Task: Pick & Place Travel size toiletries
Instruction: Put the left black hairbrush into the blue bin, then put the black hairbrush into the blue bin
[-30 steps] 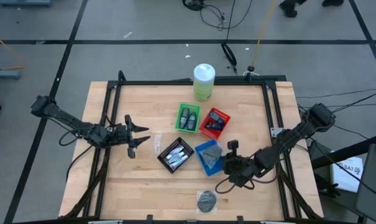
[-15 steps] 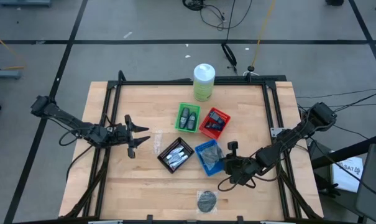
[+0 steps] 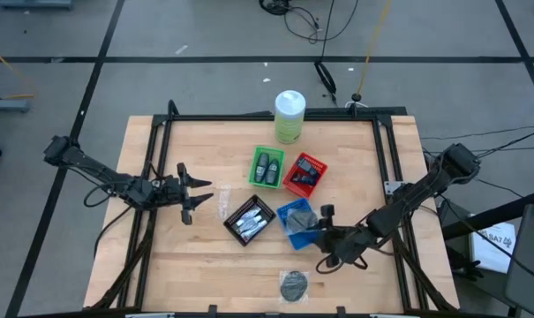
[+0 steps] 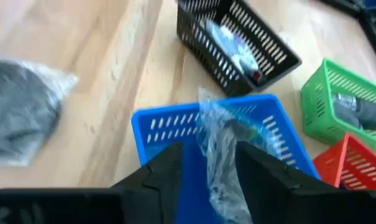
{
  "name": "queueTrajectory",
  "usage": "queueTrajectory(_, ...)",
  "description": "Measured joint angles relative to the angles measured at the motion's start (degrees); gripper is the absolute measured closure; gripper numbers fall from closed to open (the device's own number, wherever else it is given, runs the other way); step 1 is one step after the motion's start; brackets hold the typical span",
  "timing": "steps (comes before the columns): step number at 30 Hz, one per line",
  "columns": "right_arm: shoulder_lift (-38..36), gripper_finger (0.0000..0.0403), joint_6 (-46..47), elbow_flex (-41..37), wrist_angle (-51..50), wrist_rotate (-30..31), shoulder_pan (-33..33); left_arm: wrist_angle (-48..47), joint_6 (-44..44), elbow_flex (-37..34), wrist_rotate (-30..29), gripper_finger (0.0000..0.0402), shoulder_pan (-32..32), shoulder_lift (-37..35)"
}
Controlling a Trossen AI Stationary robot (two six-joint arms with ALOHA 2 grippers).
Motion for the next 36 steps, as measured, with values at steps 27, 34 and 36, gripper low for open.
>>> queueTrajectory(27,8.3,0.0257,2.5,0.0,2.8,-9.2,-8.7,0.0,0.0,0.0,0.0,0.0238,0.0,0.0)
queueTrajectory(34,5.4,0.0257,0.8,0.0,2.8,-8.9,-8.7,0.0,0.0,0.0,0.0,0.0238,0.0,0.0)
queueTrajectory(36,3.3,0.0257,0.1,0.0,2.9,-8.9,-8.7,0.0,0.0,0.0,0.0,0.0238,0.0,0.0)
